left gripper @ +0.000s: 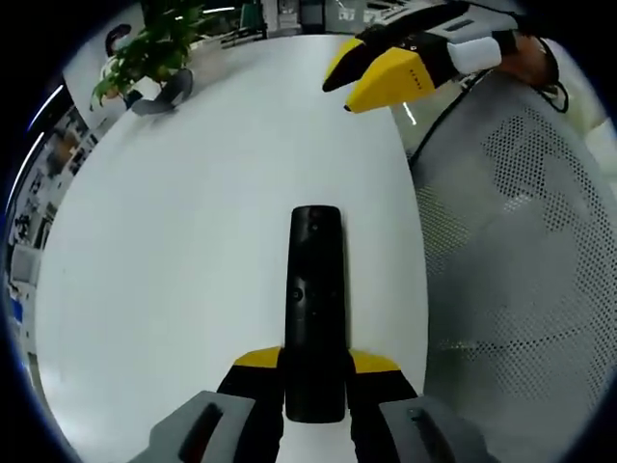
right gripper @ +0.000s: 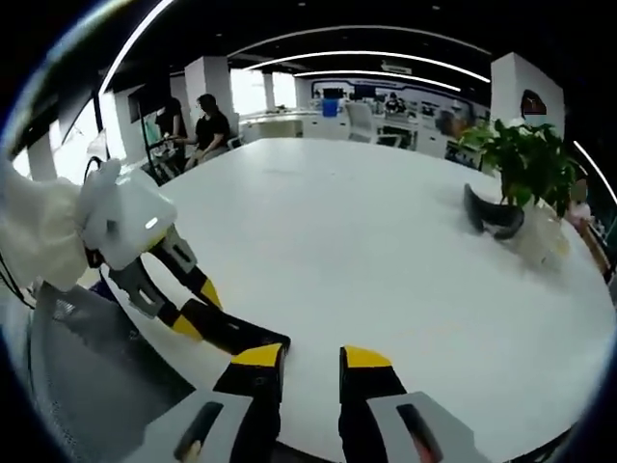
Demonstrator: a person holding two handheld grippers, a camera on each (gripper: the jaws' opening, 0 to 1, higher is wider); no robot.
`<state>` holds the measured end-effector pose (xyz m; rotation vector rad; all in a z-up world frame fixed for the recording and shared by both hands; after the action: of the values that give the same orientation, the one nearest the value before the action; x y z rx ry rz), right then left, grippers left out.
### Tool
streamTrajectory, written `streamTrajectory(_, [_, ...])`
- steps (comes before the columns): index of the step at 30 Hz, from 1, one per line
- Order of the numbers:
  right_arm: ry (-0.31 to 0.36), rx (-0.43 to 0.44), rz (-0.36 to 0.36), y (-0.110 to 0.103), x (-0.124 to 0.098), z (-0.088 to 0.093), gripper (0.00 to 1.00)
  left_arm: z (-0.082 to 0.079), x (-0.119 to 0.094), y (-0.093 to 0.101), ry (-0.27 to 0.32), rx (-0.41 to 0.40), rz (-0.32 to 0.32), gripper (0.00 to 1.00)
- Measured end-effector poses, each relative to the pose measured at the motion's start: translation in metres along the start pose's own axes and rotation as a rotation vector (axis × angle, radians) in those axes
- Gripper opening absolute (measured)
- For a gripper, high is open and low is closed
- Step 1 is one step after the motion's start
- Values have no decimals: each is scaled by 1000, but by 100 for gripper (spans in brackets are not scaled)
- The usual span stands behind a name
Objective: Press the specified remote control buttons in sequence, fully releasing each button before pressing the next.
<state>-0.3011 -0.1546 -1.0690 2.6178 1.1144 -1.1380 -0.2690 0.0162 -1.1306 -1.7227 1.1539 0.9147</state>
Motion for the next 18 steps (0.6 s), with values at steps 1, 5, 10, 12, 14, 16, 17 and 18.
streamTrajectory(1, [-17,-17,-7,-1,2,0,17,0,0,1,3,-2,1,24])
streamTrajectory(5, [-54,-26,-45,-9,7,0,11,1,-1,4,17,0,4,24])
streamTrajectory(10, [-71,-29,-72,-10,10,-2,10,0,-1,5,15,-3,1,24])
streamTrajectory(12, [-72,-27,-77,-9,11,-4,10,1,-1,5,21,-8,0,24])
streamTrajectory(14, [-75,-18,-90,-9,13,-5,9,1,-1,6,26,-11,3,24])
streamTrajectory(16, [-83,-14,-100,-10,15,-4,9,1,-1,8,27,-11,2,24])
streamTrajectory(17, [-94,-17,-106,-11,16,-3,9,1,-2,10,26,-11,1,24])
streamTrajectory(18, [-106,-21,-110,-12,18,-3,9,1,-2,10,27,-13,0,24])
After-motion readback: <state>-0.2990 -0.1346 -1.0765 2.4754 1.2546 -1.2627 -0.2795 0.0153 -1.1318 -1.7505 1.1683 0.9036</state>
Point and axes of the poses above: the point that each gripper's makers call its tool centre point, and the gripper's own axes: x roughly forward along the fingers, y roughly to its right, z roughly out of its underside, the point moved 7 cm from there along -x, roughly backward along the fingers, and after that the axes turned 15 degrees about -z, right-handed, at the moved point
